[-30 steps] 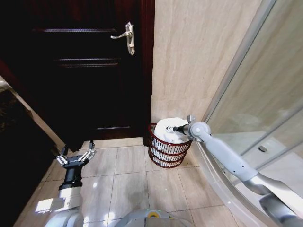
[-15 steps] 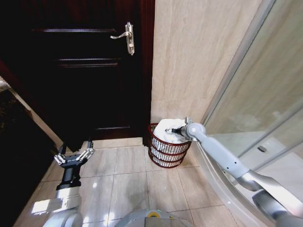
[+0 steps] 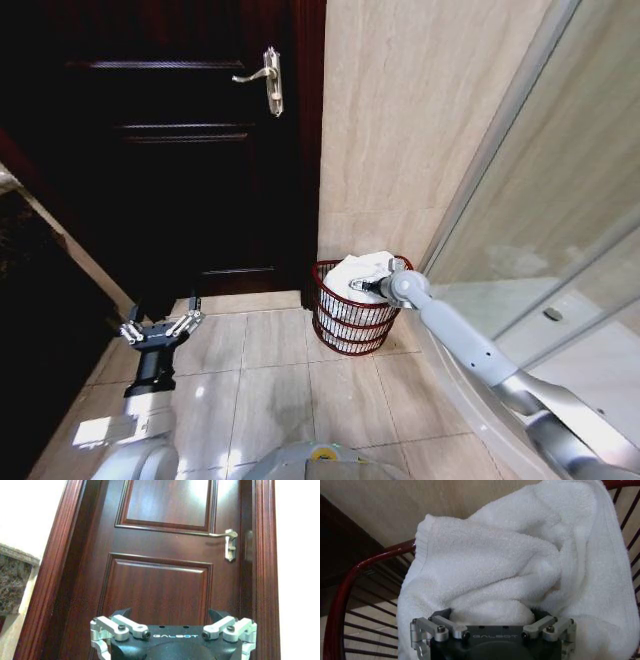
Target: Discard the used towel into the hamper.
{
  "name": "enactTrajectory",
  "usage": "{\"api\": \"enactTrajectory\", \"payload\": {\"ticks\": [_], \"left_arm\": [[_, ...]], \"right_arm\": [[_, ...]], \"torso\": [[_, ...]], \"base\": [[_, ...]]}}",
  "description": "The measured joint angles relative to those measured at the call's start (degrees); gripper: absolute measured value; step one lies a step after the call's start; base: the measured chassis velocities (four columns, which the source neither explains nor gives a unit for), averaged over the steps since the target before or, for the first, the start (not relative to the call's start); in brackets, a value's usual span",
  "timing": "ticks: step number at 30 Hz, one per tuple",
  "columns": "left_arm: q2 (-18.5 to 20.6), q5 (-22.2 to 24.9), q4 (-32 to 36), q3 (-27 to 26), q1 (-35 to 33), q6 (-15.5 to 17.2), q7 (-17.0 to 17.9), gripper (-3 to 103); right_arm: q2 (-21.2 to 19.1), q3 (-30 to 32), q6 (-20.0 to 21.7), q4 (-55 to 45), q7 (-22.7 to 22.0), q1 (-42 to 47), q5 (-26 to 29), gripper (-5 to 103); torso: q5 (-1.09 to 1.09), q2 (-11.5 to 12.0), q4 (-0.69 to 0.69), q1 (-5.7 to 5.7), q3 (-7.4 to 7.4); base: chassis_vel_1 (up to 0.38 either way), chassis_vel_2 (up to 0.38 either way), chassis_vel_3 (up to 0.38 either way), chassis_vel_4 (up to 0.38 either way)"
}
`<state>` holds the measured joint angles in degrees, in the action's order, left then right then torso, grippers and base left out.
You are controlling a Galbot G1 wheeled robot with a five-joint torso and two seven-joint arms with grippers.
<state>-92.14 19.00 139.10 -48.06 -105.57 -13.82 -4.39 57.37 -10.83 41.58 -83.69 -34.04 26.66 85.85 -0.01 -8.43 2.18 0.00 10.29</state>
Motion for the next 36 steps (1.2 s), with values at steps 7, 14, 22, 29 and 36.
{"api": "enactTrajectory", "payload": {"ticks": [7,14,22,29,36], "left_arm": [[0.00,0.33,0.69,-0.06,0.10,0.54,0.03,100],[0.00,0.64,0.97,-0.05,-0.11,0.54,0.05,100],[0.00,0.68,1.57,0.61,-0.08,0.65,0.06,100],[0.00,1.08,1.06,1.03,-0.42,0.08,-0.19,100],[0.13,2.28,-0.24,0.99,-1.45,-1.41,-1.46,100]], "right_arm": [[1.06,0.36,-0.54,0.54,-0.24,0.37,-1.27,100],[-0.85,3.19,-5.17,-5.60,1.96,2.00,-6.12,100],[-6.29,10.57,-11.43,-19.38,4.95,7.67,-14.82,100],[-10.76,16.19,-22.31,-31.00,6.69,19.78,-31.14,100],[-7.45,32.10,-27.47,-41.23,11.99,41.19,-47.33,100]], "torso": [[0.00,0.00,0.01,0.00,0.00],[0.03,0.01,0.02,0.00,0.02],[0.01,0.01,0.02,0.00,0.01],[-0.01,0.00,0.01,0.00,-0.01],[0.02,0.00,0.01,0.00,-0.01]], "base": [[0.000,0.000,0.000,0.000],[0.000,0.000,0.000,0.000],[0.000,0.000,0.000,0.000],[0.000,0.000,0.000,0.000],[0.000,0.000,0.000,0.000]]}}
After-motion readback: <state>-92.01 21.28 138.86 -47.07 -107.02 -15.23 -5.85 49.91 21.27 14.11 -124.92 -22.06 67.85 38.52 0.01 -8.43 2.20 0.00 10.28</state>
